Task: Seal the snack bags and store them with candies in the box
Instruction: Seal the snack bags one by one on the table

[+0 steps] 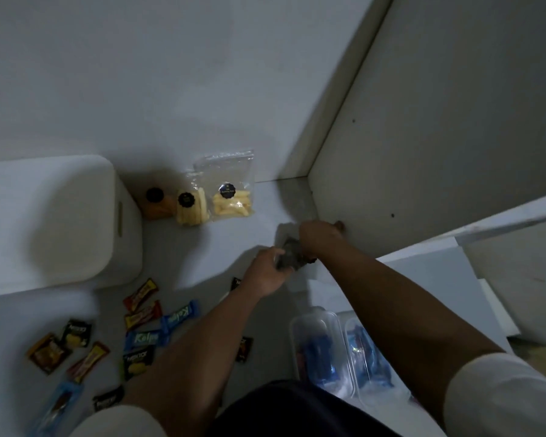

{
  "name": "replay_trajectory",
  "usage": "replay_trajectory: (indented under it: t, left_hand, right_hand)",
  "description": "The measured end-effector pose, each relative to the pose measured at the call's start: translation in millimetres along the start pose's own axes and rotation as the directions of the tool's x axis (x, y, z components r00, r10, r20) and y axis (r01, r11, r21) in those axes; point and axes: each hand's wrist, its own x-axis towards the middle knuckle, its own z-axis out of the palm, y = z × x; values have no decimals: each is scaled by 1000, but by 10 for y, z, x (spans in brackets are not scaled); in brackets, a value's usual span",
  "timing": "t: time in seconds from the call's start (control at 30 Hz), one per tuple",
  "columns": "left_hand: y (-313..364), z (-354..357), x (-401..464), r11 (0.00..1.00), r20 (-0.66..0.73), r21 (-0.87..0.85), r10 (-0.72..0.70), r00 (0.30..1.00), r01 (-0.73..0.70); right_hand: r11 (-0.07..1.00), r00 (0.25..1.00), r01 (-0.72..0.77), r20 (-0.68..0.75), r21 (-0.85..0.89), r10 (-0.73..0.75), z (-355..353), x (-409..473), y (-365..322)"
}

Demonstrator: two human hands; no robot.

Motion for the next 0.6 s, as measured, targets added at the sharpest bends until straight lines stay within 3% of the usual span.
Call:
replay_trajectory:
  t: [0.13,0.27,0.43,0.5,0.6]
  left_hand:
    - [122,-104,-293,989,-62,-103,98,993,-104]
    - [328,-317,-654,976,8,-105,192,981,-190]
    - [340,-507,-1113,961,-38,102,261,965,-256]
    - [310,-568,-1296,937,-50,192,307,950,-293]
    - [262,-649,-1581,862,-16,328,414,910,-386]
  right_hand:
    - [893,993,-50,115,446,-2,-116,-103,65]
    - [845,982,-66,187,530,-40,-210,-369,-27]
    - [702,981,-48,168,711,-103,-233,-875,-236]
    - [580,989,-29,107,814,-101,-182,-1031,-318]
    - [296,993,3,33,955,-117,-67,-1337,-465]
